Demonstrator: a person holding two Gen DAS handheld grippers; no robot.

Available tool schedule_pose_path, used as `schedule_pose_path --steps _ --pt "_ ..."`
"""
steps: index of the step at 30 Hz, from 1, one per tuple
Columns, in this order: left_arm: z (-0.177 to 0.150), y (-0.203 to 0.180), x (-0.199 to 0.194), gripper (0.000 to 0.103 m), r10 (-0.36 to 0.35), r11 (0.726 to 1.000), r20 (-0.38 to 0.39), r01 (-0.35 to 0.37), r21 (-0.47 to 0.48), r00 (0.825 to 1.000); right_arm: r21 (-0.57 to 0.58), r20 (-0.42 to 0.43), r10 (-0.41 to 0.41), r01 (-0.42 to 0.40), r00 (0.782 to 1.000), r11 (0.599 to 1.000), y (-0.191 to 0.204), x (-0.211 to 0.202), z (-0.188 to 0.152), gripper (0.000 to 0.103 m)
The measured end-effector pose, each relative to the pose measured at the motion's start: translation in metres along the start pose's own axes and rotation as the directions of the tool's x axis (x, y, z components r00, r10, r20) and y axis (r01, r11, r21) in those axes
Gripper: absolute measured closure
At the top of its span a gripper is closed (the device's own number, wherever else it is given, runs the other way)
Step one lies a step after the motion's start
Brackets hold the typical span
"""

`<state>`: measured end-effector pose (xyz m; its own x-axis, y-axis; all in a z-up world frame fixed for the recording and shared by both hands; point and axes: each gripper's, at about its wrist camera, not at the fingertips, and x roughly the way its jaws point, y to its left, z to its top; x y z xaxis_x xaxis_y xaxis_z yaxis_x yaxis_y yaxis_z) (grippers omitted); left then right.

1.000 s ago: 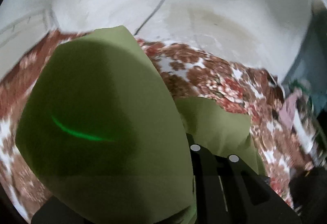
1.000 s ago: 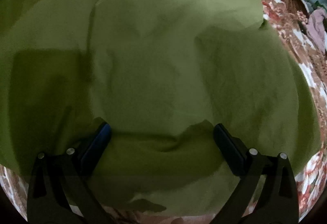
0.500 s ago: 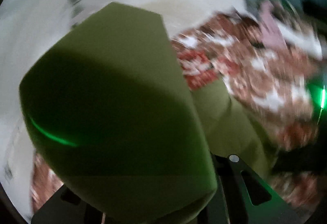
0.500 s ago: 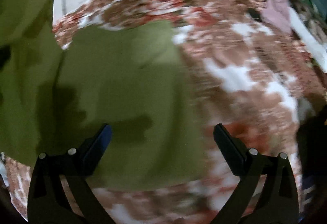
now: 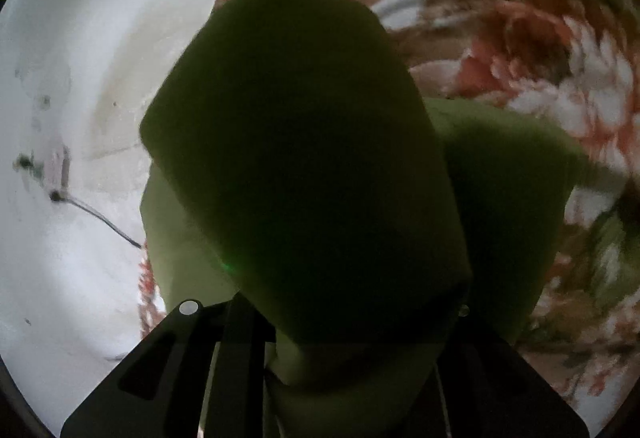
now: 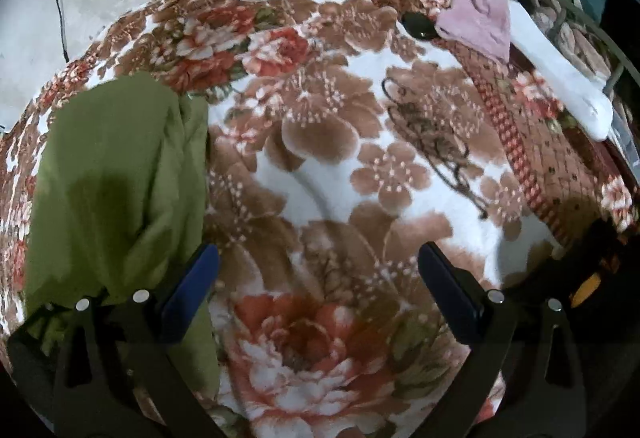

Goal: Fold large clothes
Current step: 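Fold the held edge over the jacket with the left gripper, then release the edge with the left gripper and press the bundle flat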

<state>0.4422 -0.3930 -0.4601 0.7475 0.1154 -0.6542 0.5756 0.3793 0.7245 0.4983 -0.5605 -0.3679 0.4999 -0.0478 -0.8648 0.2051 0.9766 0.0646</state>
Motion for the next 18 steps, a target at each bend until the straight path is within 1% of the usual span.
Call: schedule_pose_path --steps 1,3,5,6,7,8,9,11,12,14,16,18 --pt "0.003 -0.009 0.003 0.086 0.023 0.999 -0.017 -0.023 0.046 1.000 -0.026 0.015 0.023 -0.022 1.000 0.999 0.005 -0.005 0.005 0.005" --pt "0.005 -0.032 0.007 0.083 0.094 0.984 -0.026 -0.089 0.153 0.995 -0.070 0.031 0.070 -0.068 0.997 0.995 0.016 -0.010 0.012 0.005" --pt "0.006 -0.047 0.005 0.081 0.157 0.963 -0.004 -0.153 0.221 0.988 -0.128 0.042 0.092 -0.086 0.995 0.988 0.031 -0.013 0.015 0.005" --pt "0.006 -0.049 0.002 0.080 0.160 0.962 0.006 -0.157 0.224 0.987 -0.146 0.032 0.100 -0.094 0.994 0.985 0.037 -0.012 0.016 0.005" --pt "0.006 -0.049 -0.003 0.075 0.148 0.967 0.021 -0.149 0.208 0.989 -0.161 0.011 0.118 -0.114 0.993 0.980 0.044 -0.010 0.017 0.005" --pt "0.006 -0.047 -0.010 0.066 0.134 0.973 0.033 -0.137 0.185 0.990 -0.170 0.003 0.120 -0.118 0.993 0.978 0.050 -0.009 0.018 0.005" --pt "0.006 -0.046 -0.016 0.061 0.116 0.978 0.042 -0.121 0.168 0.992 -0.180 -0.002 0.119 -0.118 0.993 0.977 0.054 -0.008 0.019 0.005" --pt "0.004 -0.044 -0.032 0.046 0.063 0.990 0.063 -0.071 0.125 0.996 -0.216 -0.018 0.125 -0.126 0.992 0.968 0.068 -0.005 0.021 0.005" --pt "0.004 -0.044 -0.040 0.043 0.032 0.994 0.068 -0.039 0.105 0.997 -0.231 -0.030 0.132 -0.136 0.991 0.963 0.077 -0.003 0.023 0.005" --pt "0.001 -0.048 -0.049 0.042 -0.014 0.997 0.082 0.007 0.080 0.997 -0.241 -0.051 0.143 -0.151 0.988 0.959 0.090 0.001 0.026 0.005" --pt "0.004 -0.057 -0.052 0.041 -0.035 0.997 0.090 0.028 0.076 0.995 -0.270 -0.074 0.147 -0.162 0.986 0.949 0.108 0.005 0.031 0.005" --pt "0.000 -0.058 -0.059 0.041 -0.061 0.997 0.101 0.056 0.055 0.993 -0.321 -0.098 0.149 -0.173 0.984 0.931 0.130 0.010 0.036 0.005"
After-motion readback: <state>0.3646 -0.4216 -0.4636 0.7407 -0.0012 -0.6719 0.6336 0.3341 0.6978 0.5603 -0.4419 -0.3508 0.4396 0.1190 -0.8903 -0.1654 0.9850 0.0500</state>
